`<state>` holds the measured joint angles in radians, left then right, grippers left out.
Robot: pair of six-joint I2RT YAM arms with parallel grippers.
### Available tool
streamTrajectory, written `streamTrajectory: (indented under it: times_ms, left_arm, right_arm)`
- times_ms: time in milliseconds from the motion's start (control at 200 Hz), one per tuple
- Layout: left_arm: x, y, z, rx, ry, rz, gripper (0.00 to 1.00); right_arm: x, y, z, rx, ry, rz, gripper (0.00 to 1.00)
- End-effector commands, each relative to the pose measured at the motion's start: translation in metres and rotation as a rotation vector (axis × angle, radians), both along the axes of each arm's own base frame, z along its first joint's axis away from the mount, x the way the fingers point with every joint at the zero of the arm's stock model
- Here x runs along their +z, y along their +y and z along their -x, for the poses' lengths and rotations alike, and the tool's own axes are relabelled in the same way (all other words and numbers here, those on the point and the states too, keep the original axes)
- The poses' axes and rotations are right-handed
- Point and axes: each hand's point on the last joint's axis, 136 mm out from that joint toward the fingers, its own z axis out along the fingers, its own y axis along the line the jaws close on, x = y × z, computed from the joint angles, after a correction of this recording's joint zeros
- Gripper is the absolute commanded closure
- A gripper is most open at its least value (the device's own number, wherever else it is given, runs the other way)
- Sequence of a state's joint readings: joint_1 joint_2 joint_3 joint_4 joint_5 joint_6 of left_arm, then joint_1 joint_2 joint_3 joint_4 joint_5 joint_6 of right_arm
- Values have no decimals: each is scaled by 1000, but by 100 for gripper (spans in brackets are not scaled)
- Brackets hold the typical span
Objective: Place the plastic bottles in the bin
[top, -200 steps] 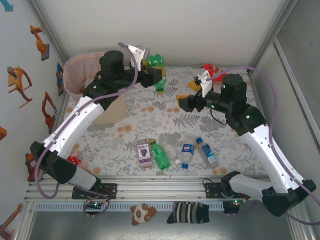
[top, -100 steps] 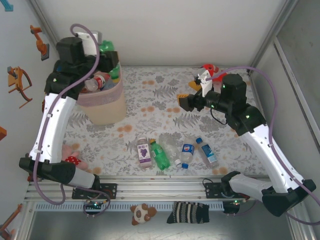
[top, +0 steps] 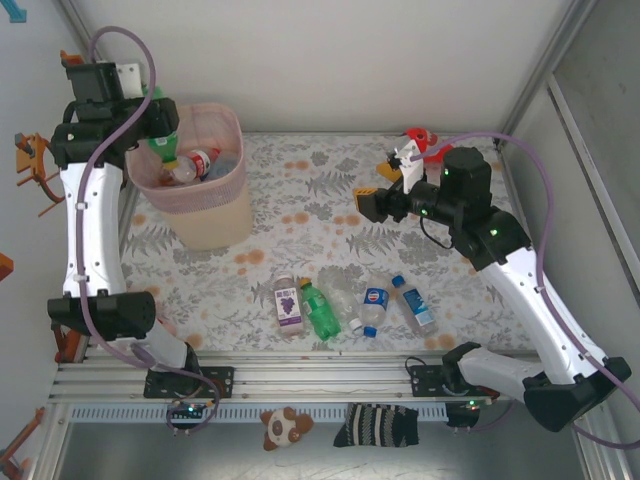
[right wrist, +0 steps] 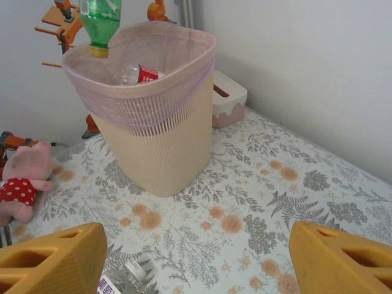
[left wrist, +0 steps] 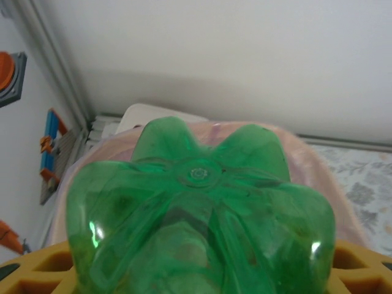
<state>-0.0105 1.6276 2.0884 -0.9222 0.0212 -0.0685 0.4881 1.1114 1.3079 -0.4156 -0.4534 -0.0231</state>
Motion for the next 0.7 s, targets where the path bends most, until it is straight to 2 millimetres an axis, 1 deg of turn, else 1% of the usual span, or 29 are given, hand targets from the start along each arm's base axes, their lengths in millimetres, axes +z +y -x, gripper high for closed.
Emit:
streamTrajectory:
  times_ms: [0, 130, 275, 611, 696]
  left_arm:
    - [-22, 14, 3, 23, 95, -53, 43]
    - [-43, 27, -1, 59, 165, -54, 42]
    - [-71, 36, -4, 77, 252, -15, 42]
    - [-140, 38, -11, 83, 474, 60, 39]
    - [-154, 37, -13, 80, 517, 72, 38]
  right_arm:
    - [7, -2, 3, 6, -10, 0, 23]
    - [5, -3, 4, 4, -4, 3, 23]
    - [3, -3, 5, 3, 0, 7, 24]
    - [-2, -3, 4, 3, 12, 14, 24]
    - [-4, -3, 4, 4, 14, 18, 24]
